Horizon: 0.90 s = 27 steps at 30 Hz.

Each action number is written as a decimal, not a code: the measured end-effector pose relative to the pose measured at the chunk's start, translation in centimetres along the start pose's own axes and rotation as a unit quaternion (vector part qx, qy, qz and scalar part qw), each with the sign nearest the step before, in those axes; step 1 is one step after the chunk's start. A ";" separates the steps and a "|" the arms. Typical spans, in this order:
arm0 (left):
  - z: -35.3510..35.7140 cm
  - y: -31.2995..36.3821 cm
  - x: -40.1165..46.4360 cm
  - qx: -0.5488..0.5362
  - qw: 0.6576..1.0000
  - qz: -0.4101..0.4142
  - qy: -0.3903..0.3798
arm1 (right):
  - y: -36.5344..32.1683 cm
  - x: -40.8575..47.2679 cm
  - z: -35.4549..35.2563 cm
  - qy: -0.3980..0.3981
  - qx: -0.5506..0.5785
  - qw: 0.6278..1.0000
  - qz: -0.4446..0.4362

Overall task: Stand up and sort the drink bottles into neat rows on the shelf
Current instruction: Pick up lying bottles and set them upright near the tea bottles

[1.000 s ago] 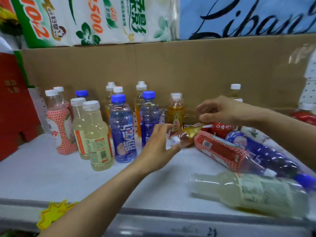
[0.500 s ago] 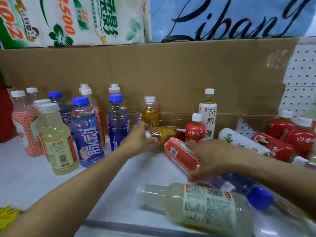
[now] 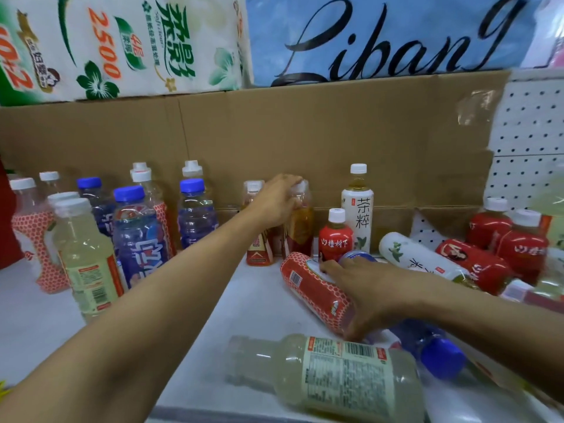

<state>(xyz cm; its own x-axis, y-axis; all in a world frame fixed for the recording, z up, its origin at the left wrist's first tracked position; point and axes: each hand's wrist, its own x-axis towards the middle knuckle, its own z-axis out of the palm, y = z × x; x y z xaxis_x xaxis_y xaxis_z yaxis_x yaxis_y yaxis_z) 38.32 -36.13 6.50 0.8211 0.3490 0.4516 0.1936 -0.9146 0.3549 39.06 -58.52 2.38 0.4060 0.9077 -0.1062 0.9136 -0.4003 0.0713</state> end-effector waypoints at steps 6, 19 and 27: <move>0.4 -0.3 -4.5 0.079 0.989 0.114 -0.049 | -0.5 -0.2 0.5 0.034 -0.028 0.999 -0.005; 3.9 2.1 -9.6 0.161 0.972 0.152 -0.081 | 2.0 -0.8 -2.8 0.134 0.112 0.985 -0.009; 2.4 0.8 -9.4 -0.127 0.990 -0.065 -0.005 | 7.4 -2.4 -3.6 0.194 0.242 0.948 -0.064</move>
<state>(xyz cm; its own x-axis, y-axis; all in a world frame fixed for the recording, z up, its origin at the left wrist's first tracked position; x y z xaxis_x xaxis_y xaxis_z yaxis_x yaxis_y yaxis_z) 32.04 -40.61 0.56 0.8035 0.4570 0.3815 0.1572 -0.7810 0.6044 44.81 -63.24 6.72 0.3389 0.8927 0.2969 0.8958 -0.2097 -0.3920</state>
